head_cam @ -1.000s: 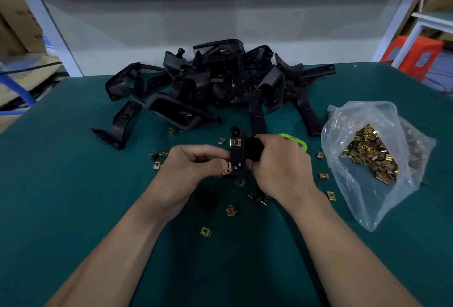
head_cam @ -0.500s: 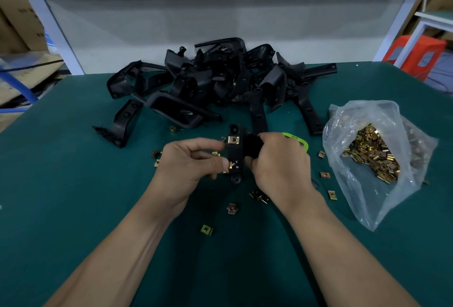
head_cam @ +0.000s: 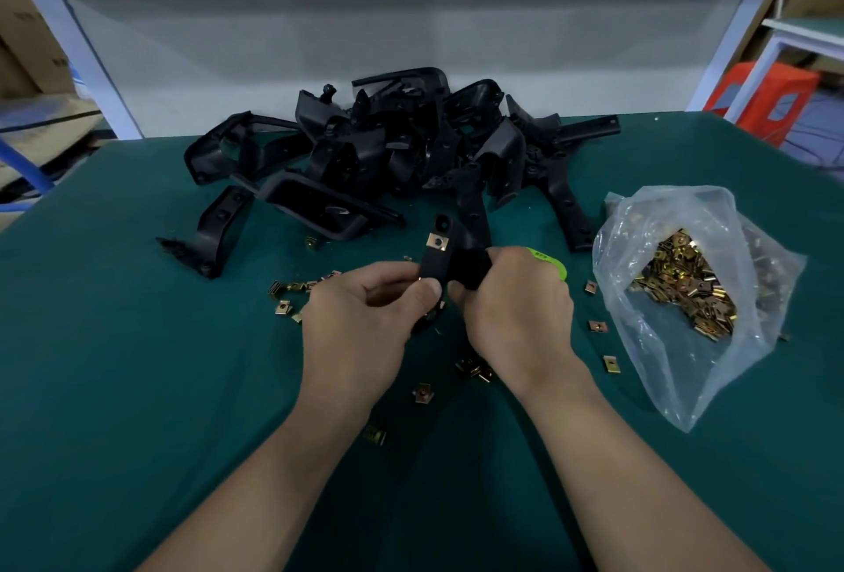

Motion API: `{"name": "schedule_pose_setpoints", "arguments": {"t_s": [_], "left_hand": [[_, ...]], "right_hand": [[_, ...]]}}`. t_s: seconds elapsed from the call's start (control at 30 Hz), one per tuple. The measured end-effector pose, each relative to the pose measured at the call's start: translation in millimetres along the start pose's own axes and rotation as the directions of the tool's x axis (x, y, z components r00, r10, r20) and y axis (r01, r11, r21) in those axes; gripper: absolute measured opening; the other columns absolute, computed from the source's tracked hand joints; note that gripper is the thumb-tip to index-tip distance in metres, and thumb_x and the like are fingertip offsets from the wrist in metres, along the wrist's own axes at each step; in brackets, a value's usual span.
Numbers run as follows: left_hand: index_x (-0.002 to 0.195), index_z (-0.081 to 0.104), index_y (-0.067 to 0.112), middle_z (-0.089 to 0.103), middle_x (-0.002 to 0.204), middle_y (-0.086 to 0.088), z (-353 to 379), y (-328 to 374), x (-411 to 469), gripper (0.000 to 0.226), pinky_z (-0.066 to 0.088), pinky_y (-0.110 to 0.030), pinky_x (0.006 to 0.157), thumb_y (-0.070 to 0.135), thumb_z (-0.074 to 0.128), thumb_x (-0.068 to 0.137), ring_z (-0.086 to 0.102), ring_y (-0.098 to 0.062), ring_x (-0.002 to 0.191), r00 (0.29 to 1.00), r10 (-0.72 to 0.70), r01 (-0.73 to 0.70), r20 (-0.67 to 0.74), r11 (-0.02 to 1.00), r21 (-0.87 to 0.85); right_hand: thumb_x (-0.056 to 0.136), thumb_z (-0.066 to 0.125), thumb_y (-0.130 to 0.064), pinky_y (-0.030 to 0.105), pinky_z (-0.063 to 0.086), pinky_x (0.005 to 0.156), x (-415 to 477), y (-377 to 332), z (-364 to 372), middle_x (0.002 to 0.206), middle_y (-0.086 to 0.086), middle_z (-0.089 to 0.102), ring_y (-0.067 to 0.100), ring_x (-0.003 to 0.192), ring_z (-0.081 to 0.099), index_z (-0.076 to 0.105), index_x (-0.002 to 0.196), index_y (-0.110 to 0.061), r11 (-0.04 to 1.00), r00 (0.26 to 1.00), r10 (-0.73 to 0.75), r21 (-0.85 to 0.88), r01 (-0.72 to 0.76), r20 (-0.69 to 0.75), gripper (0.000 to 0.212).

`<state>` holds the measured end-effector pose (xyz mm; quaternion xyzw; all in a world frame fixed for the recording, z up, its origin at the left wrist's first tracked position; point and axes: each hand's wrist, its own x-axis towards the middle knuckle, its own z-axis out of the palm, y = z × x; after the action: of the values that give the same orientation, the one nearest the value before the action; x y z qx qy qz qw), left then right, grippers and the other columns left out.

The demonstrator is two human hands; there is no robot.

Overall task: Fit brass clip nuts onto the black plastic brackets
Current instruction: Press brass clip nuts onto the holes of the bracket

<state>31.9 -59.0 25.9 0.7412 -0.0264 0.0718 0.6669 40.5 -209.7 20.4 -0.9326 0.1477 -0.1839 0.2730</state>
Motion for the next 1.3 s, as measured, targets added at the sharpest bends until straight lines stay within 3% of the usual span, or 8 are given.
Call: {"name": "schedule_pose_setpoints", "arguments": {"t_s": [0.23,0.4,0.57,0.8,0.97,1.07,1.2,1.3], "left_hand": [[0.087,0.073,0.057,0.069,0.078,0.037,1.2,9.4,-13.5,0.017,0.057,-0.028,0.074,0.062,0.075,0.071,0.067,0.005,0.075,0.988,0.151,-0.133,-0.013,0.902,0.411],[0.077,0.077,0.029,0.07,0.06,0.01,6.7,12.1,-14.7,0.031,0.054,-0.041,0.064,0.055,0.059,0.079,0.063,-0.015,0.056,0.963,0.269,-0.223,-0.013,0.825,0.519],[0.07,0.072,0.024,0.061,0.052,0.005,6.5,4.6,-11.8,0.035,0.052,-0.04,0.06,0.051,0.06,0.088,0.058,-0.02,0.052,0.963,0.267,-0.244,0.037,0.801,0.546],[0.06,0.055,0.025,0.056,0.052,0.008,1.3,-3.9,-9.3,0.052,0.033,-0.029,0.053,0.068,0.044,0.087,0.056,-0.017,0.054,0.968,0.252,-0.151,0.015,0.53,0.835],[0.094,0.067,0.034,0.057,0.067,0.017,-1.2,-8.1,-0.6,0.007,0.033,-0.029,0.066,0.037,0.063,0.089,0.048,-0.006,0.07,0.931,0.364,-0.273,0.009,0.68,0.68],[0.102,0.061,0.035,0.061,0.067,0.014,0.6,-4.2,1.7,0.018,0.038,-0.028,0.066,0.023,0.062,0.089,0.053,-0.007,0.067,0.954,0.3,-0.268,0.028,0.801,0.536],[0.091,0.059,0.03,0.063,0.069,0.01,10.1,7.8,3.7,0.007,0.042,-0.02,0.055,0.03,0.06,0.098,0.058,-0.005,0.063,0.958,0.284,-0.279,0.041,0.886,0.372],[0.085,0.061,0.027,0.064,0.07,0.011,12.3,22.0,7.5,0.015,0.038,-0.016,0.049,0.03,0.056,0.1,0.054,-0.006,0.056,0.955,0.286,-0.295,0.072,0.926,0.234]], "right_hand": [[0.083,0.075,-0.036,0.034,0.041,0.064,-0.5,0.4,0.4,0.068,-0.005,0.054,0.027,0.068,0.052,0.062,0.084,-0.023,1.0,1.0,0.016,0.008,-0.016,0.015,0.018],[0.082,0.077,-0.035,0.032,0.041,0.062,0.5,-1.8,1.6,0.063,-0.005,0.05,0.027,0.065,0.051,0.059,0.079,-0.024,0.999,0.999,0.041,-0.009,-0.041,-0.008,0.021],[0.084,0.075,-0.035,0.034,0.043,0.063,0.4,-3.1,3.0,0.073,0.001,0.062,0.028,0.069,0.056,0.062,0.083,-0.022,0.999,1.0,0.027,-0.039,-0.026,0.003,0.019],[0.085,0.071,-0.039,0.034,0.045,0.063,-6.7,-11.3,-3.2,0.07,-0.006,0.058,0.022,0.067,0.056,0.063,0.089,-0.027,0.999,0.988,-0.008,-0.049,0.015,0.153,0.015],[0.084,0.067,-0.026,0.038,0.05,0.065,-6.6,-15.7,-16.6,0.08,-0.008,0.067,0.021,0.076,0.062,0.063,0.1,-0.031,0.985,0.968,-0.151,0.111,0.13,0.199,0.017],[0.086,0.067,-0.016,0.04,0.052,0.069,-4.1,-18.2,-27.2,0.08,-0.002,0.068,0.024,0.08,0.063,0.064,0.095,-0.025,0.971,0.933,-0.18,0.21,0.117,0.312,0.013],[0.087,0.066,-0.015,0.026,0.047,0.054,-11.9,-13.3,-47.6,0.073,-0.007,0.065,0.018,0.068,0.063,0.061,0.09,-0.031,0.954,0.904,-0.203,0.284,0.096,0.375,0.017],[0.086,0.064,-0.009,0.024,0.046,0.052,-29.3,-6.6,-70.1,0.072,-0.004,0.067,0.011,0.058,0.059,0.067,0.096,-0.031,0.853,0.878,-0.176,0.513,-0.089,0.445,0.024]]}}
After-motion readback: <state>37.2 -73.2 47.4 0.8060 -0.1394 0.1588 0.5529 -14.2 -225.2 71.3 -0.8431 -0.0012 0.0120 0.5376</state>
